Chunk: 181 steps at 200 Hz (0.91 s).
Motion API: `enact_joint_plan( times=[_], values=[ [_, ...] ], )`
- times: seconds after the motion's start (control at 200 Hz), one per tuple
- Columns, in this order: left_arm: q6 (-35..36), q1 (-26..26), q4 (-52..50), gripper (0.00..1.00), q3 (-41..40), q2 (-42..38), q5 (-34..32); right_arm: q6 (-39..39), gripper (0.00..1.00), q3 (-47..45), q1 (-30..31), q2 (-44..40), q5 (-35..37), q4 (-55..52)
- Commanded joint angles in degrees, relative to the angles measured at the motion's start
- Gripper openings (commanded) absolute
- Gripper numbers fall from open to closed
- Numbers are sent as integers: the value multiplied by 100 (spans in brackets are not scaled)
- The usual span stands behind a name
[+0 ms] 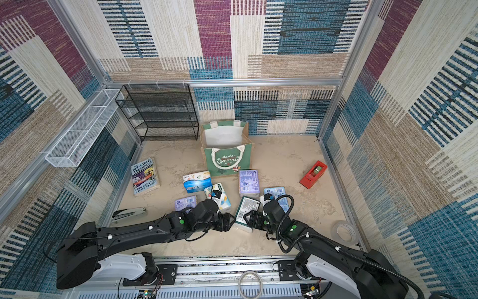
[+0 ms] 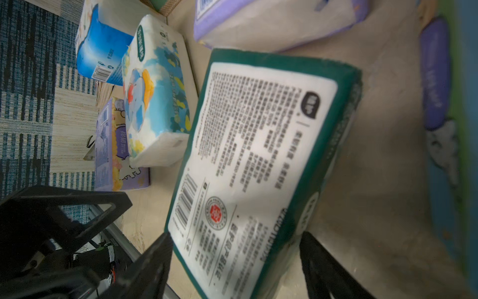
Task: Put tissues into the canvas bag
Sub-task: Pick up the pack of facial tissues from the center of the board.
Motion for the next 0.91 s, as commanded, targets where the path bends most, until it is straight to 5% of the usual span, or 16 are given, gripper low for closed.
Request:
enact_joint_plan(
  times=[0.0,0.336,0.902],
  values=[
    [53,15,174,66,258,289,557,-23,82,135,4,180,195,215],
    [-315,240,146,57,534,952,717,147,86,-156,-269,42,167,546],
    [-199,501,-251,56,1063,1588,845,230,85,-506,-636,172,-121,1265]
  ],
)
